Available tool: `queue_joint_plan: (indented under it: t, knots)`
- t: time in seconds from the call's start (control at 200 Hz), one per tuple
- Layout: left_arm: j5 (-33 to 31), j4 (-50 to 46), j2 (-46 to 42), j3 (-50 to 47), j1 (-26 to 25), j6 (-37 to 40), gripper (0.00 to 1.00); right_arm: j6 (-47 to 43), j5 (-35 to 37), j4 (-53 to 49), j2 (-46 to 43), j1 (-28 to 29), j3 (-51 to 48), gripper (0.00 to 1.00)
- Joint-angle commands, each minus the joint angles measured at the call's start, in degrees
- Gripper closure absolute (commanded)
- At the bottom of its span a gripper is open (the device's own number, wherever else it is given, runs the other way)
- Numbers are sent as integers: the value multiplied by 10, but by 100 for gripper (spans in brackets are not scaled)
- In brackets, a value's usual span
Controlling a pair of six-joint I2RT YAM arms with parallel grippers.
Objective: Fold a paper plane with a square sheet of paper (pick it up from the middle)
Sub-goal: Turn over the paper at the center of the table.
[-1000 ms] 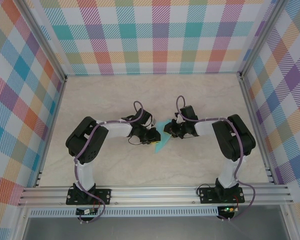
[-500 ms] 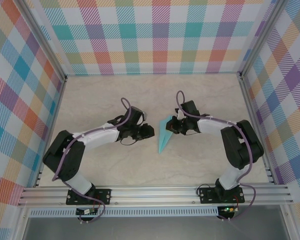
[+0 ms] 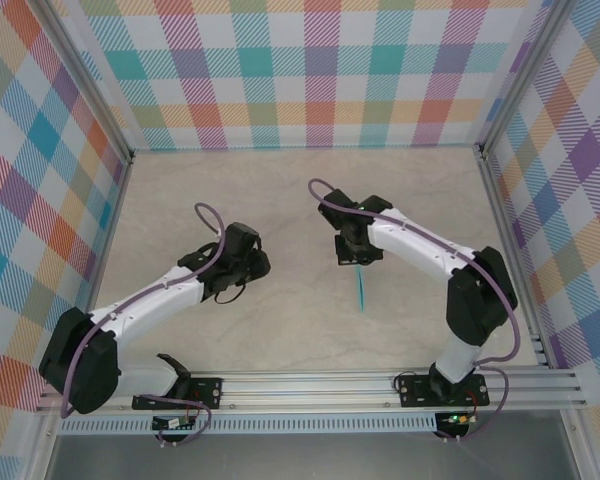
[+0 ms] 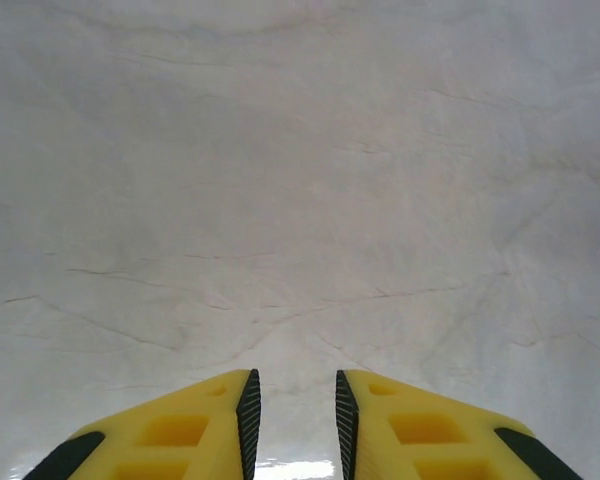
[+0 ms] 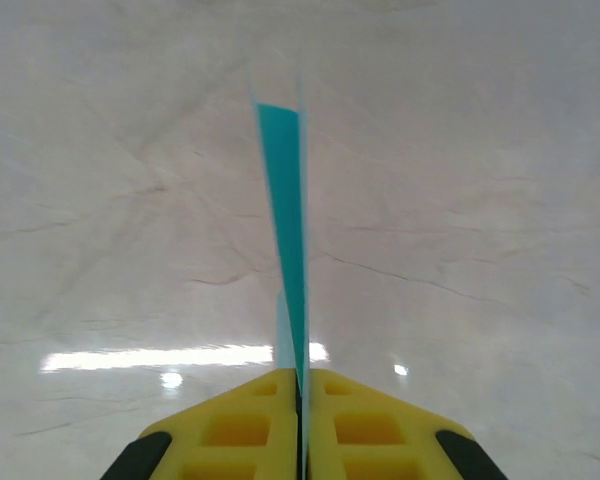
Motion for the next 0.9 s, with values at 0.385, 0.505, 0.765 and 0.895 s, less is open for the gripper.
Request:
queue_joint_plan:
  t: [0.385, 0.505, 0.765, 0.895]
  knots:
    - [-122, -79, -73, -34, 12, -69, 68, 115, 81, -180, 280, 96, 208, 93]
    - [-121, -83, -78, -38, 12, -70, 68, 117, 50, -169, 316, 106, 252, 92]
    - [-106, -74, -84, -47, 12, -65, 67, 81, -39, -100, 303, 112, 277, 68]
    - [-91, -65, -74, -45, 12, -58, 67, 46, -83, -39, 221, 111, 232, 52]
